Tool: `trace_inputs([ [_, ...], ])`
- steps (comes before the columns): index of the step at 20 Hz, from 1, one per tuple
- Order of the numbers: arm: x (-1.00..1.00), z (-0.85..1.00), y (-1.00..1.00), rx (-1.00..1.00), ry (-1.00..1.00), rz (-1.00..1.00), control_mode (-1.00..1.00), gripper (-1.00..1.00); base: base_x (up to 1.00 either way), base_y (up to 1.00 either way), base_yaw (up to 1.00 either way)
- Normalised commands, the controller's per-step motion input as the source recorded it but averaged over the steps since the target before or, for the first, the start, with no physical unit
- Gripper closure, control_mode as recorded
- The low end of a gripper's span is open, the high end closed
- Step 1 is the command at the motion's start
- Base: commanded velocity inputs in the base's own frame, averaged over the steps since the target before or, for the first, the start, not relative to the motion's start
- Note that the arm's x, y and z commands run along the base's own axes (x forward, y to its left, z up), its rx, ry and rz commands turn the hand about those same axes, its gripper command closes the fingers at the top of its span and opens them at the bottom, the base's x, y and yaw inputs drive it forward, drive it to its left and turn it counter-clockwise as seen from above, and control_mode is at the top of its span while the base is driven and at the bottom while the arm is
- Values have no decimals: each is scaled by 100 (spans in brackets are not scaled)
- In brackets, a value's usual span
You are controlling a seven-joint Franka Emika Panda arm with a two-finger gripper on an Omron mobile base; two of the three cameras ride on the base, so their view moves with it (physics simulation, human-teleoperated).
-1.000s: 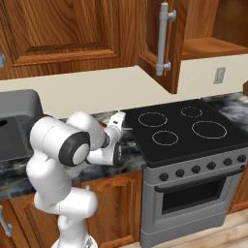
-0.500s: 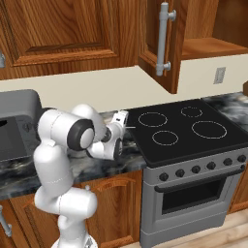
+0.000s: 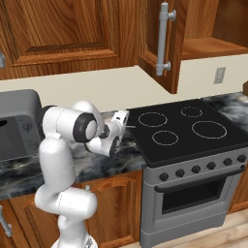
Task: Open the cabinet and setup a tea strainer by placing it in the bowl upright.
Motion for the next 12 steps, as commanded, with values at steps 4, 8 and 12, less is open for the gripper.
trace_inputs([
  [4,0,-32,7,0,-15,-2,-100,100,0,0,0],
  [8,-13,-11,10,0,-14,0,-100,100,0,0,0],
  [12,-17,0,7,0,-11,0,-100,100,0,0,0],
])
